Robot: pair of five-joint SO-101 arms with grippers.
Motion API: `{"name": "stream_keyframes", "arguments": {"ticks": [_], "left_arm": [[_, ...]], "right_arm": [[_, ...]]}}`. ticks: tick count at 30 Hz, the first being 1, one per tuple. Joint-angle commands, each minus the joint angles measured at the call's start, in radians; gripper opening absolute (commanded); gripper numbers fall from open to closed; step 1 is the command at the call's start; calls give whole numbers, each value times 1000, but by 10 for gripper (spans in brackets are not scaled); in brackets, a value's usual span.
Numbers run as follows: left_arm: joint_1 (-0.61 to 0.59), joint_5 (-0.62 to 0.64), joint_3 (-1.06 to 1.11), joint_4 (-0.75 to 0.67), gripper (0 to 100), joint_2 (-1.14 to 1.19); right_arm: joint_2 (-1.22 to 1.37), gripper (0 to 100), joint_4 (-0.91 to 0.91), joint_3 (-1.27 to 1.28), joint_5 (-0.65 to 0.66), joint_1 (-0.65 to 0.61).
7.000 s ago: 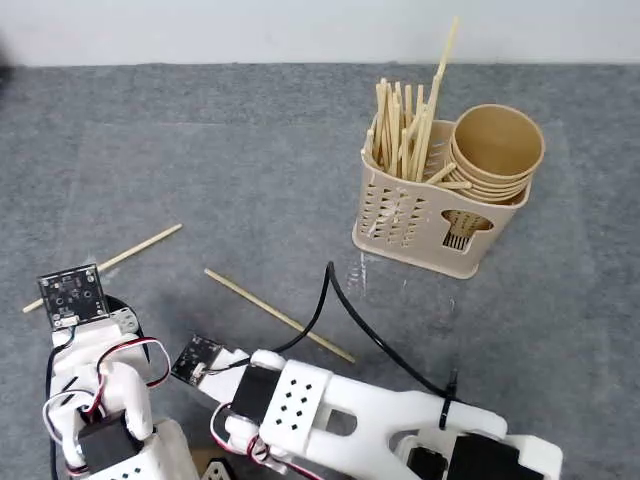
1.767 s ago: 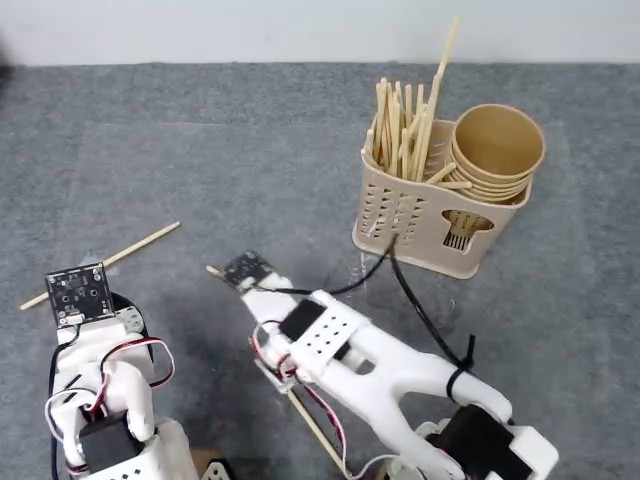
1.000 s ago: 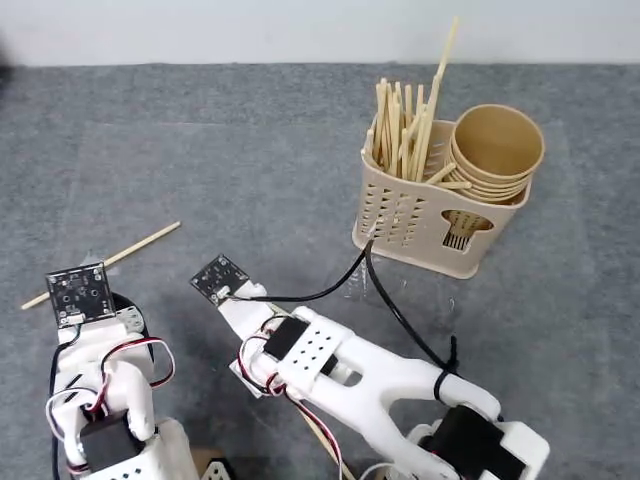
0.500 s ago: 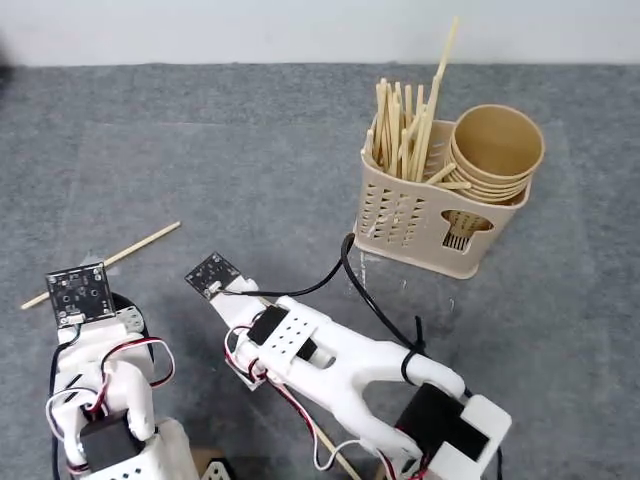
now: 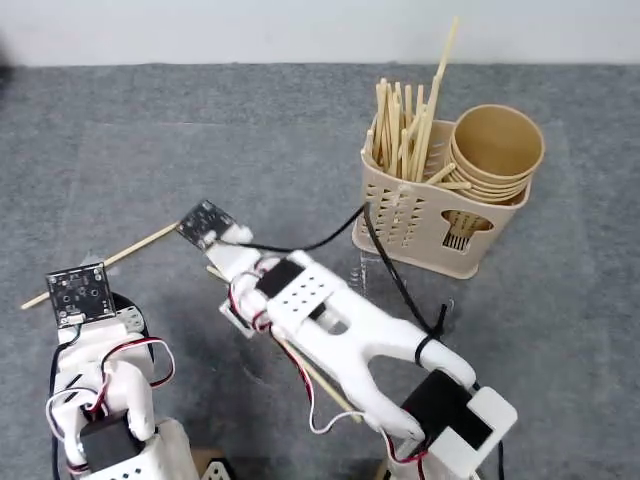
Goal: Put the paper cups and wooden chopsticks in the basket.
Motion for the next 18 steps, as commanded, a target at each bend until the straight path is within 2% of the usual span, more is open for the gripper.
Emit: {"name": "stream_keyframes", "arguments": {"ticks": [1,8,14,18], "left_arm": [[3,-8,-13,-2,13,-11],[3,-8,-13,-2,13,-11],[3,-8,-13,-2,13,-11],[3,-8,-13,-2,13,-11]], "right_arm": [[18,8,-4,-121,77,16],[245,20,4,-288,140,13],[314,207,87,-344,137,-1],[291,264,154,-344,137,-10]]}}
